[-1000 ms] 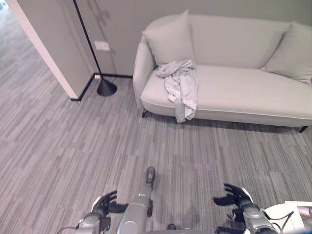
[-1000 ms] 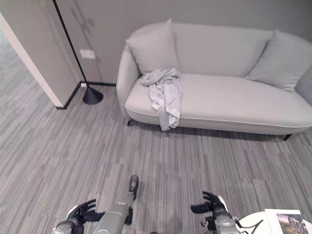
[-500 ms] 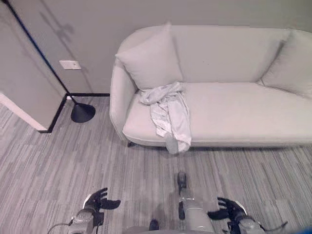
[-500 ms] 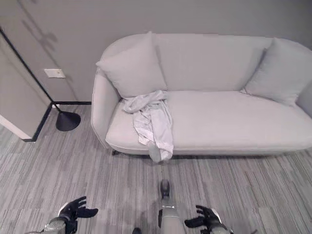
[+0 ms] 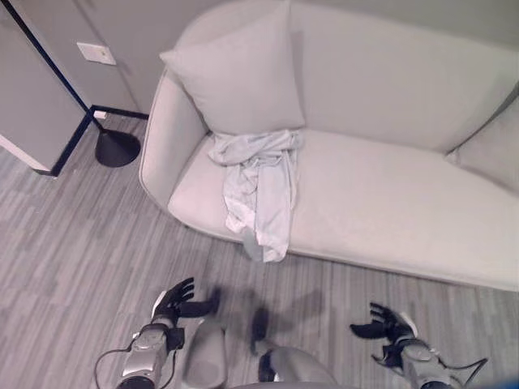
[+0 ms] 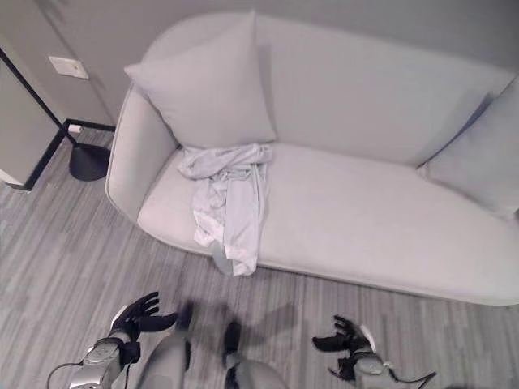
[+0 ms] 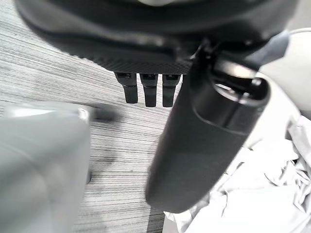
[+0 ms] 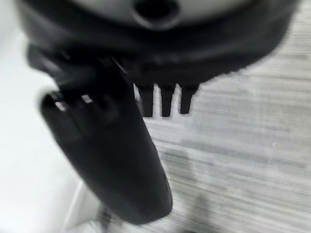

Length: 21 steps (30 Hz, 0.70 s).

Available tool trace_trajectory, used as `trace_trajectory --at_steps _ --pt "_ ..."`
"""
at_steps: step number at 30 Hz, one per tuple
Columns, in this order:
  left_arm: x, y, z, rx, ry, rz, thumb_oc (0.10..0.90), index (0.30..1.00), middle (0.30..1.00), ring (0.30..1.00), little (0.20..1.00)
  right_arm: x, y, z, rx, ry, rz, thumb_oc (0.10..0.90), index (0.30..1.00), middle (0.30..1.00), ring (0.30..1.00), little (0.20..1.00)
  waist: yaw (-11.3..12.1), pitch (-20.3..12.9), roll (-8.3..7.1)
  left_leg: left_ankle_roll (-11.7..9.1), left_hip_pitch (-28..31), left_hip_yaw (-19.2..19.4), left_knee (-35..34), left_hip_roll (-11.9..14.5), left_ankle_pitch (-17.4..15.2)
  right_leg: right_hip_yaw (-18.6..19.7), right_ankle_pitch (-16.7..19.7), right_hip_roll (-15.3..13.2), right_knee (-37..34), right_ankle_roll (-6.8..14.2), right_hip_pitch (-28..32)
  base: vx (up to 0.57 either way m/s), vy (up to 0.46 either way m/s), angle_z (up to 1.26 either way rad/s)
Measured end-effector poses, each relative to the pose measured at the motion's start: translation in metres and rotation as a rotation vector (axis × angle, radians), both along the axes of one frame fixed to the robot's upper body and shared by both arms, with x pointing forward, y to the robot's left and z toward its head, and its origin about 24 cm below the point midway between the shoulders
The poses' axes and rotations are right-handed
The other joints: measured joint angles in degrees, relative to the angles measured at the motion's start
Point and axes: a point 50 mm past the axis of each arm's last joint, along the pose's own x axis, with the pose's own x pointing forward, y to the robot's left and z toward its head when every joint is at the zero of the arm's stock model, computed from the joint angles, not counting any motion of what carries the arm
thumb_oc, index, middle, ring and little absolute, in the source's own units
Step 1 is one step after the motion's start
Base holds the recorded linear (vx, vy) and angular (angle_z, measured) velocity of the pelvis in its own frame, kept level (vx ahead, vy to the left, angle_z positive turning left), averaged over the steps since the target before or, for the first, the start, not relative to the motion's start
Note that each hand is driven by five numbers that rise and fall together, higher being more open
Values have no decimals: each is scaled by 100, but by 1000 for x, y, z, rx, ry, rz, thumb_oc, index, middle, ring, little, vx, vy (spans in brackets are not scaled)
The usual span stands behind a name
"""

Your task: Hang the clothes on the sofa on the clothes rack.

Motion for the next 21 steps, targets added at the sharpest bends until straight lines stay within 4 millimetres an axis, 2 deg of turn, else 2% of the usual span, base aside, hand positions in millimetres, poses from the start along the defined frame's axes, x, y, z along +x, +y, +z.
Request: trace_trajectory --at_steps 1,2,3,4,5,7,8,9,10,11,12,13,14,15,17,18,19,20,21 --pt "-3 3 -3 6 20 8 800 900 900 900 900 1 2 2 4 -14 9 800 900 900 900 900 -19 -166 89 147 51 104 230 -249 76 72 -131 -8 38 84 8 174 275 -25" --pt "-7 6 -4 14 34 9 800 900 900 900 900 0 3 2 7 -13 9 800 900 900 900 900 -66 -211 90 307 125 252 405 -360 86 74 -310 -44 157 296 38 122 180 -40" --pt "-10 5 -6 14 40 14 800 900 900 900 900 1 2 3 10 -24 -2 800 900 900 900 900 -58 -275 177 329 276 243 259 -386 107 -185 -749 -78 476 714 -123 174 258 -70" --pt "-16 7 -5 21 35 26 800 900 900 900 900 3 2 6 5 -41 3 800 900 900 900 900 -50 -471 277 244 513 199 -91 -309 152 -129 -756 -211 1023 245 -357 154 233 -36" --pt "-17 8 -6 21 44 29 800 900 900 900 900 -1 1 6 1 -41 -1 800 900 900 900 900 -169 -520 304 203 604 248 -189 -385 316 -180 -714 -171 876 -86 -179 144 226 -27" --pt "-14 7 -5 23 26 23 800 900 900 900 900 -3 0 6 -5 -32 4 800 900 900 900 900 -98 -609 185 317 706 341 -415 -683 336 -35 -731 -307 912 -37 -133 140 226 -13" --pt "-14 6 -5 20 25 23 800 900 900 900 900 -1 -2 7 -10 -39 7 800 900 900 900 900 -102 -626 214 441 742 412 -526 -746 405 19 -735 -305 938 -31 -83 187 312 -34" --pt "-20 5 -10 13 57 28 800 900 900 900 900 -1 -3 12 -23 -57 16 800 900 900 900 900 -122 -746 466 941 726 472 -609 -685 723 61 -891 -101 1212 180 72 166 277 -30" --pt "-25 7 -13 16 77 34 800 900 900 900 900 -4 -2 10 -19 -53 15 800 900 900 900 900 -106 -799 517 767 754 420 -432 -638 759 133 -1036 -53 1442 160 135 145 298 -24" --pt "-28 6 -15 12 87 43 800 900 900 900 900 -5 -3 12 -22 -59 23 800 900 900 900 900 -111 -829 519 759 841 401 -347 -683 643 201 -1135 -107 1760 166 106 74 182 11" --pt "-33 7 -16 14 96 48 800 900 900 900 900 -10 -6 15 -38 -68 29 800 900 900 900 900 -264 -900 655 867 1172 259 -468 -757 582 225 -1382 -316 3548 19 -672 166 153 50" --pt "-35 7 -17 22 102 60 800 900 900 900 900 -14 -7 18 -50 -75 36 800 900 900 900 900 -307 -910 550 1040 1269 180 -417 -1162 432 535 -1531 -1193 4106 196 -1252 202 42 45" --pt "-33 5 -16 20 89 69 800 900 900 900 900 -16 -8 18 -53 -69 45 800 900 900 900 900 -243 -843 615 1025 1298 163 -433 -1126 410 701 -1486 -1242 3731 316 -1343 252 -87 34" --pt "-32 5 -15 16 78 81 800 900 900 900 900 -18 -8 17 -54 -61 48 800 900 900 900 900 -239 -782 691 957 1335 104 -437 -1055 414 809 -1367 -1161 3009 479 -1322 132 -114 15" --pt "-33 12 -13 34 75 97 800 900 900 900 900 -17 -3 14 -47 -49 72 800 900 900 900 900 -213 -692 678 823 1384 25 -417 -966 321 826 -1085 -1011 1581 890 -1433 109 -143 19" --pt "-35 16 -13 39 77 114 800 900 900 900 900 -17 -1 13 -45 -44 83 800 900 900 900 900 -248 -642 612 801 1415 -13 -433 -941 297 839 -953 -940 966 1094 -1387 92 -130 22" --pt "-33 15 -12 37 69 119 800 900 900 900 900 -16 1 13 -41 -46 88 800 900 900 900 900 -219 -563 478 741 1503 -142 -463 -974 281 940 -786 -809 455 1120 -1371 49 -53 118" --pt "-30 20 -10 52 70 115 800 900 900 900 900 -30 2 5 -30 -13 56 800 900 900 900 900 -447 -525 274 770 1515 -576 -408 -1034 200 1634 -464 -688 215 1032 -1359 57 -146 158" --pt "-31 19 -10 46 67 105 800 900 900 900 900 -37 3 0 -20 18 51 800 900 900 900 900 -390 -516 -28 725 1693 -712 -448 -1122 220 1608 -215 -738 411 869 -1387 58 -199 166"
